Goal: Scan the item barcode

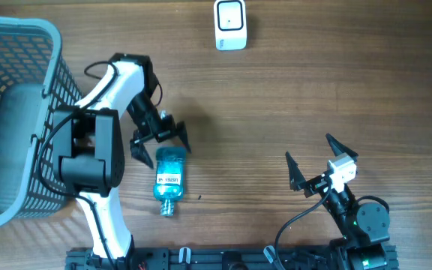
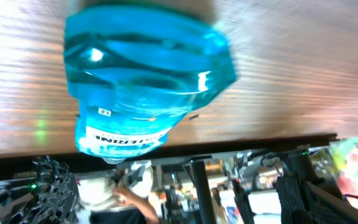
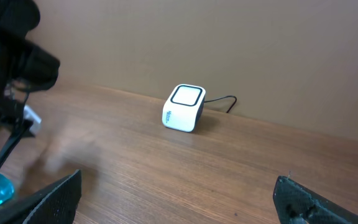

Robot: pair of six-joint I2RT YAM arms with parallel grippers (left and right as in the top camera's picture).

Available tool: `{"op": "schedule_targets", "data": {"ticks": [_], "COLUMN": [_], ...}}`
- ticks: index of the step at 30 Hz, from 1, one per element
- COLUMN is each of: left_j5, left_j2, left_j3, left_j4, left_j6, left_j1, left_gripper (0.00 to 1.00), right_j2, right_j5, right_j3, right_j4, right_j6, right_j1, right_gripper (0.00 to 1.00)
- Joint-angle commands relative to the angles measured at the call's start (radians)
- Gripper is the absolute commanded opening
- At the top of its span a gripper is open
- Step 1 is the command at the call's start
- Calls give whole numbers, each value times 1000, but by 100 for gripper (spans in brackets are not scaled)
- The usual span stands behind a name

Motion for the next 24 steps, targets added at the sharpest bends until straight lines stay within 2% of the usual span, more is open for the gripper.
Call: {"op": "schedule_targets", "data": {"ticks": [1, 3, 4, 8, 12, 17, 21, 24], "left_j5": [-100, -179, -269, -356, -455, -472, -457, -445], "left_j2": [-91, -156, -220, -323, -391, -430, -503, -585], "left_j3": [88, 98, 98, 89, 25, -181, -412, -523], "left_j4": [-11, -2, 1, 2, 24, 138, 278, 370], "left_j6": [-53, -101, -154, -215, -326, -434, -545, -556], "left_j1": [-6, -17, -35, -109, -248, -384, -406, -406], "left_gripper": [100, 100, 100, 100, 100, 100, 100, 100], "right_j2": [-10, -10, -10, -10, -10, -10, -10, -10], "right_j5": [10, 10, 10, 10, 10, 10, 10, 10], "right_j3": [-1, -1, -1, -1, -1, -1, -1, -1], "right_j4": [2, 2, 2, 2, 2, 2, 2, 2], "right_j6": [2, 2, 2, 2, 2, 2, 2, 2], "right_j1": [-3, -3, -3, -3, -3, -3, -3, -3], "right_gripper": [100, 100, 100, 100, 100, 100, 100, 100]}}
